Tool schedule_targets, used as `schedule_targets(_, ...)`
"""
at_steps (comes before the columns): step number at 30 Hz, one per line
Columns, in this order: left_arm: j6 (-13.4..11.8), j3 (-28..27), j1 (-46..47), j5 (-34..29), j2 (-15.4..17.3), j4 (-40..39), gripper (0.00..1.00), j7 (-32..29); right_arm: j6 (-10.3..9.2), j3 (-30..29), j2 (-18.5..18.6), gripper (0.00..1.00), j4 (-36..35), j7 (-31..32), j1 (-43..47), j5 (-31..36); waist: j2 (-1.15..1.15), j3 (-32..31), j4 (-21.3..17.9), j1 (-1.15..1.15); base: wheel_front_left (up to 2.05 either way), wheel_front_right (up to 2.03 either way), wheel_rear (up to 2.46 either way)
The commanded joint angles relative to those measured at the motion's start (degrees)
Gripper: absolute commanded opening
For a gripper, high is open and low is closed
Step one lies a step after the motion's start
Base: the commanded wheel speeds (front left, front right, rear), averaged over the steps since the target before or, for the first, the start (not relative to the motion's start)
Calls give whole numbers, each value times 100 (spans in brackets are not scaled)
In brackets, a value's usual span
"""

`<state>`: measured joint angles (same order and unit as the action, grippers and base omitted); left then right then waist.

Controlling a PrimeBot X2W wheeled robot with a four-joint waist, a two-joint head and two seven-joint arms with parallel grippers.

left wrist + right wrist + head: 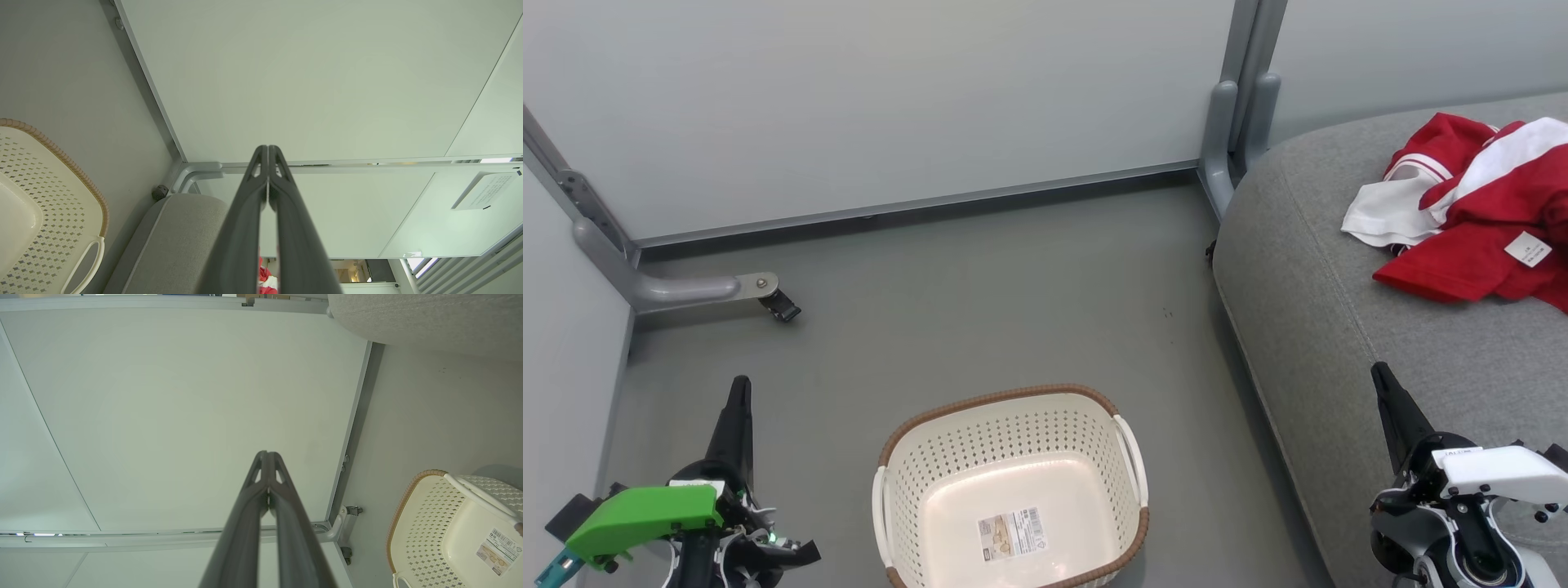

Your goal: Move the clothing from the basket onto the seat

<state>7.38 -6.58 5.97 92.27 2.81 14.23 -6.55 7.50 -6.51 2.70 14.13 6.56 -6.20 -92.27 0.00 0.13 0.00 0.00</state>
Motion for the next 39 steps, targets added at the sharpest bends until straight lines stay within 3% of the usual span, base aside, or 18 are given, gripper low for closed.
schedule_targets(1, 25, -13, 69, 23, 13, -16, 0, -22, -2, -12, 34, 0, 7, 19, -31, -22, 0, 0, 0, 0, 0, 0, 0)
schedule_targets(39, 24, -12, 68, 23, 13, -16, 0, -20, -2, -11, 35, 0, 7, 18, -31, -23, 0, 0, 0, 0, 0, 0, 0)
